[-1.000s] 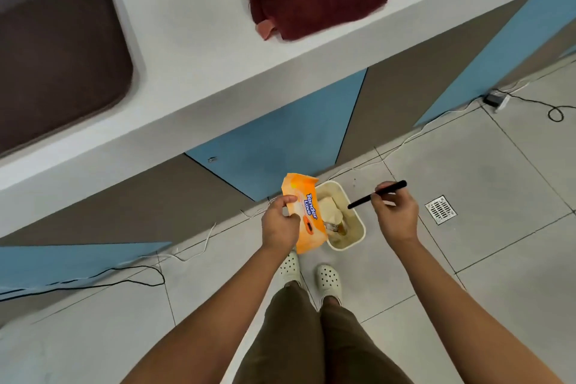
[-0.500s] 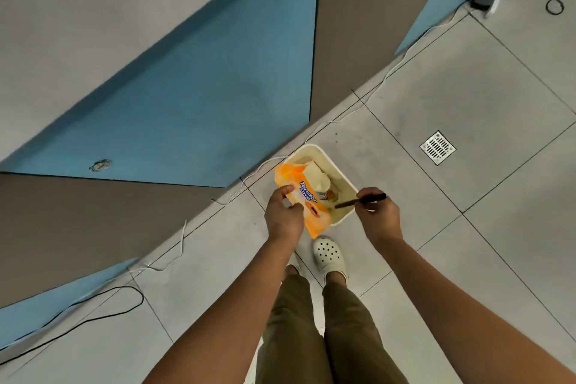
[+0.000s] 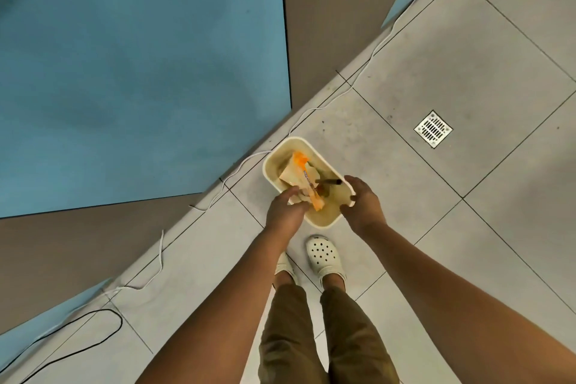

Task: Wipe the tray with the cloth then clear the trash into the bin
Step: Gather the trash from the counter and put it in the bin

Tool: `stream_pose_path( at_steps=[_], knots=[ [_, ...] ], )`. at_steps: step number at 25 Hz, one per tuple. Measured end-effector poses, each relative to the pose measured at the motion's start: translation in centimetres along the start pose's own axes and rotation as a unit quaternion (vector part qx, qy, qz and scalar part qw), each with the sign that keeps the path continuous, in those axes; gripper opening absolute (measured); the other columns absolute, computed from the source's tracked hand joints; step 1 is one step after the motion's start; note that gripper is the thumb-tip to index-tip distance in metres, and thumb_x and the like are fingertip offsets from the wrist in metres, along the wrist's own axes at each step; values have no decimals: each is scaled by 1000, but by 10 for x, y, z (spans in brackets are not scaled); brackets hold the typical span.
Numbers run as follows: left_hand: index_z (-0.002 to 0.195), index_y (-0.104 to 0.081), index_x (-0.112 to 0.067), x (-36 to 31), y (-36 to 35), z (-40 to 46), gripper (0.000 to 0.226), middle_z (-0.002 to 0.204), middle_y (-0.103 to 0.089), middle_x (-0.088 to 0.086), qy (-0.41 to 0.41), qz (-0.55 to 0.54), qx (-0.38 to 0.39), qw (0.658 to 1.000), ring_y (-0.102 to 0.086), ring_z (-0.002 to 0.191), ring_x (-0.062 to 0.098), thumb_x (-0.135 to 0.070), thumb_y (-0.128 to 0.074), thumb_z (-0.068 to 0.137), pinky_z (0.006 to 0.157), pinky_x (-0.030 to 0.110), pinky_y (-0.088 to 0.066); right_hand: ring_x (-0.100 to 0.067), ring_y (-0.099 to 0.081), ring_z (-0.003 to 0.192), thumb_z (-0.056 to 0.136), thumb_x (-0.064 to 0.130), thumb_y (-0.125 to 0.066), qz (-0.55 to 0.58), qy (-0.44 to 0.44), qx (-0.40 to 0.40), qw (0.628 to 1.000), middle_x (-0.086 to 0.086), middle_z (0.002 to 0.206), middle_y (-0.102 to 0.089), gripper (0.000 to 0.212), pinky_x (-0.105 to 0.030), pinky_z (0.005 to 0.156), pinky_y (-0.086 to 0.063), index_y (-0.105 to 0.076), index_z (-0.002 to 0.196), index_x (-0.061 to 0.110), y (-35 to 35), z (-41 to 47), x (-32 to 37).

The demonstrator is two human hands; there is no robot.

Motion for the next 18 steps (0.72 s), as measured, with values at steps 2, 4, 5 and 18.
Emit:
stream_pose_path(
  at_steps=[2, 4, 5, 18],
  knots=[
    [119, -57, -24, 8, 6, 3, 35, 127, -55, 14, 24, 13, -5, 1000, -52, 118, 34, -13, -56, 86, 95, 40, -46, -24, -55, 102, 82, -4, -52, -25, -27, 8, 999, -7, 127, -52, 48, -29, 88, -46, -52, 127, 15, 5, -3, -9],
    [118, -58, -22, 14, 12, -1, 33, 130, -54, 13, 31, 23, -15, 999, -53, 117, 33, -12, -53, 87, 96, 43, -46, -17, -53, 95, 85, 0, -50, -25, -43, 19, 999, -6, 123, -56, 40, -24, 82, -42, -56, 121, 16, 10, -12, -17],
    [119, -57, -20, 16, 14, -4, 33, 130, -54, 11, 29, 35, -13, 999, -53, 118, 33, -12, -51, 87, 97, 43, -46, -16, -52, 94, 86, 0, -50, -30, -45, 28, 998, -5, 120, -57, 37, -23, 81, -41, -57, 119, 16, 9, -17, -21],
    [105, -59, -22, -31, 44, -96, 23, 103, -58, 0, -92, -62, -36, 993, -58, 100, 20, -8, -51, 89, 89, 34, -45, -17, -53, 85, 84, -6, -50, 62, 74, 44, 994, -1, 101, -57, 31, -6, 68, -41, -62, 107, 11, 27, -78, 65]
  ],
)
Point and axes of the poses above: each hand's wrist, its own z-axis towards the middle knuckle, its own y-axis out of the back of the hand, x = y × z, the point moved 3 cm from there along z, towards the middle knuckle
